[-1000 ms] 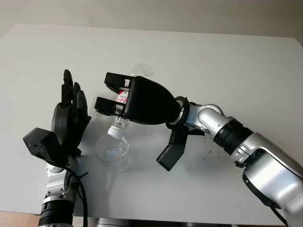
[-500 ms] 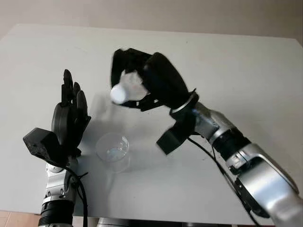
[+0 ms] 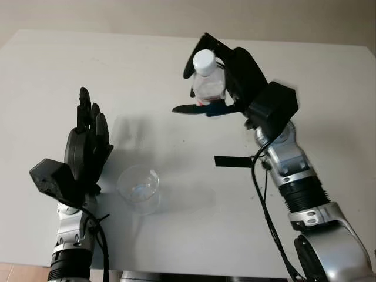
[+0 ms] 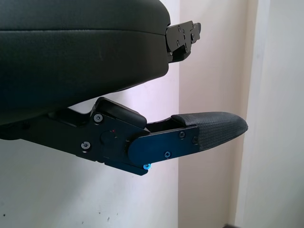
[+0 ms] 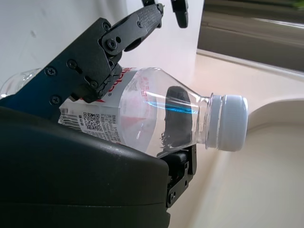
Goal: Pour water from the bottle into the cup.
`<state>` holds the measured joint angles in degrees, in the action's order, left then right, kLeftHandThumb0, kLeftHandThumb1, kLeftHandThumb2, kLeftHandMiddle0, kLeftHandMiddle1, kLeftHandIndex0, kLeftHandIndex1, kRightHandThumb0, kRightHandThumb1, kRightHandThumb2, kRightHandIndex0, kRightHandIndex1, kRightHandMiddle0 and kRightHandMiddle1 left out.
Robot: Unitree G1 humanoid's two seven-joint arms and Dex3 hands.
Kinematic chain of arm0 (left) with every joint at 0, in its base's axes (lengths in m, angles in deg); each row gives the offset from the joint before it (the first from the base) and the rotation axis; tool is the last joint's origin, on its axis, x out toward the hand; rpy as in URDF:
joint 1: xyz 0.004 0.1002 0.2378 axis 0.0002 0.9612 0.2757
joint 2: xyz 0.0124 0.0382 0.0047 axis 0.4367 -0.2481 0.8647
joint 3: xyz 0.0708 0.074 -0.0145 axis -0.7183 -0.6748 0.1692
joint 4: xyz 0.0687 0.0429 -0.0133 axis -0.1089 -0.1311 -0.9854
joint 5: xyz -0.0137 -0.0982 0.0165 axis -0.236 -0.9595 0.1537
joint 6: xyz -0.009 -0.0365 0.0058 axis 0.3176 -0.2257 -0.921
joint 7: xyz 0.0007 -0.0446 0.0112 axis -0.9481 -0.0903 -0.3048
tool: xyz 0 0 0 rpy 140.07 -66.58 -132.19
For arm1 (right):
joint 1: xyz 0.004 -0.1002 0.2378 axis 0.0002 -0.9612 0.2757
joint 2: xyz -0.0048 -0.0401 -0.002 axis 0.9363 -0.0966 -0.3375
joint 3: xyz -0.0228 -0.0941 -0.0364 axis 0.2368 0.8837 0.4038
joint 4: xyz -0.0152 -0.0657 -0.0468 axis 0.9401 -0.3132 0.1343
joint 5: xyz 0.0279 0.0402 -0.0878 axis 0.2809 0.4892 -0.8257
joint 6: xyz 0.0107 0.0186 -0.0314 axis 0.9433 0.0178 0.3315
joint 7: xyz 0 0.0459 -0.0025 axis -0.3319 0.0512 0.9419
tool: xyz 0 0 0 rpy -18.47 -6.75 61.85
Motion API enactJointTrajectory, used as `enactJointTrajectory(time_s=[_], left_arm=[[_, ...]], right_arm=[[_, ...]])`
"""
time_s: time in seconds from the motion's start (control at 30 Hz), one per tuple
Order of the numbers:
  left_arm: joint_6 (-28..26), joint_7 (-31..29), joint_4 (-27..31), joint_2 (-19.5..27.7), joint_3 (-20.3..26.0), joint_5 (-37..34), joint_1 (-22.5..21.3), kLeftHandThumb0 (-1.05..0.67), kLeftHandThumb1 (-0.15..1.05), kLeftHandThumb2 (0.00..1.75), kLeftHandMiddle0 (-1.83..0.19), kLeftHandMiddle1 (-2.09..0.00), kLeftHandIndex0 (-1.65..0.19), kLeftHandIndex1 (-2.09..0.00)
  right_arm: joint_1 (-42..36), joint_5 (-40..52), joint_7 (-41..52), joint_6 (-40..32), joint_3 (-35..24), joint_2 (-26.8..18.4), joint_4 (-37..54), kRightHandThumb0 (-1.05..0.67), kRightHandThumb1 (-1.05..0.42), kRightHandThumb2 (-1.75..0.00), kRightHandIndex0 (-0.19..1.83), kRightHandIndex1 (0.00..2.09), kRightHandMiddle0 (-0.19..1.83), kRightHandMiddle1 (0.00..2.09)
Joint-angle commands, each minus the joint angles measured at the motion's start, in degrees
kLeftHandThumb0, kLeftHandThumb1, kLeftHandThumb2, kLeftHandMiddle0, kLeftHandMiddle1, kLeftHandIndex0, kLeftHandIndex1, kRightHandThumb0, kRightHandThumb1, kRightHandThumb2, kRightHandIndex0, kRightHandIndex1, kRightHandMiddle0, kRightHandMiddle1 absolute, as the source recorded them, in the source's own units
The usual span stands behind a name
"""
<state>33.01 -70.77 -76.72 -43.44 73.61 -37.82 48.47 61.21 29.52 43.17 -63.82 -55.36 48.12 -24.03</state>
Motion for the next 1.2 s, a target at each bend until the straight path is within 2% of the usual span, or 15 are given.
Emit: enactJointTrajectory(time_s=[0.0, 0.1, 0.2, 0.33, 0.5, 0.63, 1.17], left_arm=[[-0.42, 0.15, 0.67, 0.22, -0.41, 0.53, 0.56, -0.77, 1.05, 0.63, 0.19, -0.02, 0.19, 0.00], [-1.25, 0.50, 0.94, 0.07, -0.60, 0.85, 0.45, -0.78, 1.05, 0.63, 0.19, -0.03, 0.19, 0.00], [-1.38, 0.27, 1.13, 0.05, -0.67, 0.77, 0.44, -0.78, 1.05, 0.63, 0.19, -0.02, 0.19, 0.00], [-1.66, 0.15, 1.28, 0.15, -0.76, 0.77, 0.35, -0.78, 1.05, 0.64, 0.19, 0.00, 0.19, 0.00], [-1.50, -0.28, 1.56, 0.47, -0.63, 0.64, 0.64, -0.78, 1.05, 0.64, 0.19, 0.00, 0.19, 0.00], [-1.69, -0.78, 1.92, 0.69, -0.29, -0.04, 0.86, -0.77, 1.05, 0.64, 0.19, 0.00, 0.19, 0.00], [-2.60, -0.75, 3.32, 1.02, -0.07, -0.36, 1.67, -0.76, 1.05, 0.64, 0.19, -0.01, 0.19, 0.00]], right_arm=[[-0.45, 1.51, 0.51, -4.81, -1.93, -0.15, 4.20, -0.20, -1.05, -0.24, 1.17, 2.09, 0.96, 2.09], [-0.76, 3.90, 1.01, -12.45, -4.64, -0.45, 6.87, -0.21, -1.05, -0.26, 1.16, 2.09, 0.93, 2.09], [-0.83, 6.82, 0.93, -19.26, -7.58, -0.36, 8.87, -0.20, -1.05, -0.28, 1.20, 2.09, 0.81, 2.09], [-1.50, 8.65, 0.36, -23.91, -9.96, 0.06, 10.21, -0.20, -1.05, -0.30, 1.30, 2.09, 0.71, 2.09], [-4.34, 9.22, -0.34, -23.56, -11.56, 1.32, 10.85, -0.22, -1.05, -0.31, 1.47, 2.09, 0.74, 2.09], [-7.28, 8.99, -0.51, -21.72, -11.67, 2.39, 12.61, -0.22, -1.05, -0.32, 1.51, 2.09, 0.77, 2.09], [-14.49, 6.72, 0.45, -19.10, -10.35, 2.63, 16.37, -0.25, -1.05, -0.28, 1.26, 2.09, 0.85, 2.09]])
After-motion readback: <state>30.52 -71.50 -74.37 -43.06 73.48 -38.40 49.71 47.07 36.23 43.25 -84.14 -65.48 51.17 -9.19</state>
